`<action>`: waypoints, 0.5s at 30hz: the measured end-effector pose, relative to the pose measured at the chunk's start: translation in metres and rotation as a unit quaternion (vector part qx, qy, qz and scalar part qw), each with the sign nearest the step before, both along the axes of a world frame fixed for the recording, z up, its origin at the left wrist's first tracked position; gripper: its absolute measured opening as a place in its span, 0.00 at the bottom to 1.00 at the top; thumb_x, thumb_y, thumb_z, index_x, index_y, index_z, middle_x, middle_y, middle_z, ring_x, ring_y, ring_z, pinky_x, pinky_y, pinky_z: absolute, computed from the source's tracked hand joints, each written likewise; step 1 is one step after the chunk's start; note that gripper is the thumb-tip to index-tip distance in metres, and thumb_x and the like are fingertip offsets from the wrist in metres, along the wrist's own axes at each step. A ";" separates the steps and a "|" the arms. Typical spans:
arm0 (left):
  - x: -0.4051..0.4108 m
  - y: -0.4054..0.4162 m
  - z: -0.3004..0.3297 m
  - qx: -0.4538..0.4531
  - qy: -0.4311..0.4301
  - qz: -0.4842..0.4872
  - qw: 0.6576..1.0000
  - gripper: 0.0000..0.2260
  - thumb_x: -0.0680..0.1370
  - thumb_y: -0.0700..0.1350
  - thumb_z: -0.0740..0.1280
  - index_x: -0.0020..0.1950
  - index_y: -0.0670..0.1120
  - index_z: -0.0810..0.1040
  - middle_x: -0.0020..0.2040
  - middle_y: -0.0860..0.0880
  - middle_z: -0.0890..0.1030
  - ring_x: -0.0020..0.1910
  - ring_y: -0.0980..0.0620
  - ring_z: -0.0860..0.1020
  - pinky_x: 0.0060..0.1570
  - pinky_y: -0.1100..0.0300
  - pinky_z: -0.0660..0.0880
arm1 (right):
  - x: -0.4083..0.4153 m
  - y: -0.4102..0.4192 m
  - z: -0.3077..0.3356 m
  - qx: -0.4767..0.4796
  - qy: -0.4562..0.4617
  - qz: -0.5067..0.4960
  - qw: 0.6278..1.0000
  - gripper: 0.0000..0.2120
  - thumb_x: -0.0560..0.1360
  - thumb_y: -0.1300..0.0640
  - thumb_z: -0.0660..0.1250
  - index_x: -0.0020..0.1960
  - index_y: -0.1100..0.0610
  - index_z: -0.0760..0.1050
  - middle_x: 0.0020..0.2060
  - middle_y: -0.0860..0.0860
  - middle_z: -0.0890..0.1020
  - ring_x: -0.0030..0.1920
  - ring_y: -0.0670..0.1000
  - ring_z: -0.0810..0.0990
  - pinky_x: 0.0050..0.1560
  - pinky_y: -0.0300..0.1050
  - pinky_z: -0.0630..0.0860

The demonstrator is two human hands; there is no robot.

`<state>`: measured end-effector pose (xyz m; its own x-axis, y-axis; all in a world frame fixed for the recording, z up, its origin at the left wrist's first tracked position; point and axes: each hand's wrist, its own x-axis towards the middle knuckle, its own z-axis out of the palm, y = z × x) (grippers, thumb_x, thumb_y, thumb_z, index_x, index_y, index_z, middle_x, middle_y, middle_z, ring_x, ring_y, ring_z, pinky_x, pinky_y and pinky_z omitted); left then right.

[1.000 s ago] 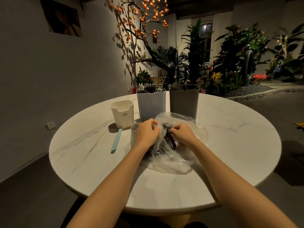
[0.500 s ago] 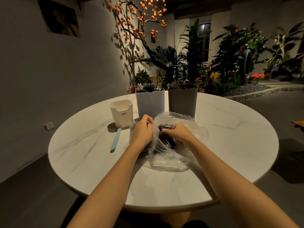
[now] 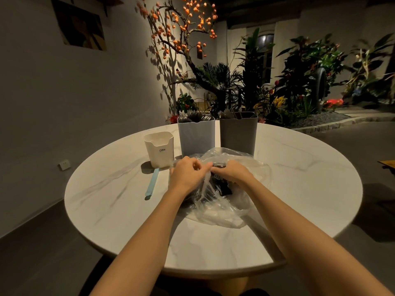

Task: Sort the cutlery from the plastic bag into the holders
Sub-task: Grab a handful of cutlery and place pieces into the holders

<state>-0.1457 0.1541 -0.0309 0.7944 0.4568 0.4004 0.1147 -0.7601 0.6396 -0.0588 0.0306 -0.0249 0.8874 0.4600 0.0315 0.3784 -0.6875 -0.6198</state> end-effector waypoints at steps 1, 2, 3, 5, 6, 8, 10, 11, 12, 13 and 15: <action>0.000 0.001 0.000 0.012 0.011 0.001 1.000 0.15 0.74 0.60 0.68 0.33 0.54 0.73 0.43 0.54 0.76 0.47 0.52 0.75 0.59 0.43 0.73 | 0.000 0.001 0.000 -0.017 0.004 0.000 1.000 0.21 0.74 0.38 0.64 0.49 0.56 0.77 0.43 0.53 0.81 0.45 0.53 0.81 0.51 0.48 0.80; 0.001 0.002 -0.001 0.023 0.023 0.002 0.999 0.14 0.73 0.59 0.70 0.34 0.55 0.72 0.47 0.53 0.76 0.50 0.52 0.74 0.60 0.44 0.72 | 0.001 0.003 0.001 -0.024 0.012 0.001 1.000 0.20 0.74 0.40 0.66 0.50 0.58 0.78 0.44 0.54 0.82 0.46 0.54 0.82 0.51 0.49 0.81; 0.002 0.003 -0.001 0.033 0.032 0.001 0.999 0.12 0.72 0.58 0.71 0.36 0.55 0.72 0.50 0.52 0.76 0.53 0.51 0.73 0.61 0.46 0.70 | 0.001 0.002 0.003 -0.028 0.021 0.000 0.999 0.18 0.75 0.44 0.67 0.52 0.59 0.78 0.45 0.55 0.82 0.47 0.55 0.82 0.52 0.50 0.81; 0.002 0.003 -0.001 0.050 0.041 -0.009 0.998 0.09 0.74 0.54 0.71 0.41 0.55 0.72 0.57 0.50 0.74 0.59 0.50 0.70 0.64 0.49 0.66 | 0.000 0.000 0.009 -0.034 0.039 -0.003 0.999 0.14 0.76 0.54 0.66 0.55 0.64 0.76 0.48 0.58 0.81 0.50 0.57 0.82 0.54 0.51 0.80; 0.002 0.003 -0.001 0.054 0.039 -0.023 0.998 0.08 0.75 0.52 0.71 0.44 0.54 0.72 0.59 0.50 0.72 0.61 0.50 0.68 0.65 0.50 0.65 | 0.001 -0.001 0.011 -0.034 0.048 -0.003 0.998 0.14 0.76 0.57 0.64 0.57 0.65 0.75 0.50 0.60 0.81 0.51 0.57 0.81 0.54 0.51 0.80; 0.001 0.001 0.001 0.045 0.009 -0.065 0.997 0.08 0.75 0.43 0.70 0.47 0.52 0.72 0.59 0.49 0.70 0.61 0.50 0.67 0.66 0.51 0.66 | 0.001 -0.004 0.016 -0.040 0.060 -0.008 0.997 0.14 0.78 0.60 0.63 0.60 0.66 0.73 0.54 0.61 0.80 0.50 0.57 0.80 0.53 0.48 0.79; -0.002 0.000 0.003 0.038 -0.037 -0.106 0.993 0.11 0.74 0.34 0.68 0.47 0.51 0.74 0.57 0.50 0.72 0.60 0.52 0.69 0.64 0.55 0.70 | 0.002 -0.007 0.018 -0.044 0.071 -0.010 0.996 0.13 0.78 0.60 0.63 0.60 0.66 0.73 0.54 0.61 0.80 0.50 0.56 0.81 0.52 0.48 0.80; -0.004 -0.002 0.004 0.035 -0.052 -0.121 0.991 0.13 0.74 0.32 0.66 0.47 0.50 0.75 0.56 0.51 0.73 0.57 0.54 0.71 0.61 0.60 0.71 | 0.003 -0.008 0.019 -0.043 0.079 -0.007 0.996 0.13 0.78 0.60 0.63 0.59 0.65 0.73 0.51 0.60 0.81 0.48 0.55 0.81 0.50 0.47 0.80; -0.007 -0.004 0.006 0.029 -0.057 -0.131 0.989 0.13 0.74 0.30 0.65 0.47 0.49 0.77 0.54 0.52 0.76 0.54 0.56 0.72 0.56 0.67 0.72 | 0.003 -0.008 0.019 -0.039 0.085 -0.004 0.996 0.12 0.78 0.59 0.64 0.58 0.65 0.73 0.48 0.58 0.80 0.45 0.54 0.81 0.48 0.46 0.80; -0.010 -0.006 0.007 0.023 -0.052 -0.140 0.988 0.13 0.74 0.30 0.64 0.47 0.48 0.78 0.53 0.52 0.78 0.49 0.57 0.74 0.50 0.73 0.73 | 0.002 -0.008 0.019 -0.036 0.088 -0.001 0.995 0.11 0.78 0.56 0.65 0.56 0.63 0.73 0.46 0.57 0.79 0.42 0.53 0.80 0.46 0.45 0.79; -0.012 -0.008 0.007 0.007 -0.030 -0.156 0.987 0.12 0.76 0.32 0.63 0.46 0.47 0.81 0.48 0.51 0.81 0.45 0.56 0.76 0.43 0.72 0.75 | 0.005 -0.005 0.015 -0.052 0.069 -0.004 0.996 0.15 0.76 0.48 0.69 0.50 0.60 0.71 0.43 0.55 0.78 0.42 0.52 0.78 0.49 0.45 0.79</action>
<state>-0.1575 0.1456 -0.0242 0.8702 0.1884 0.4553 -0.1634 -0.7614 0.6273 -0.0538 0.0253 -0.0097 0.8838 0.4470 -0.1380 0.2891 -0.7537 -0.5902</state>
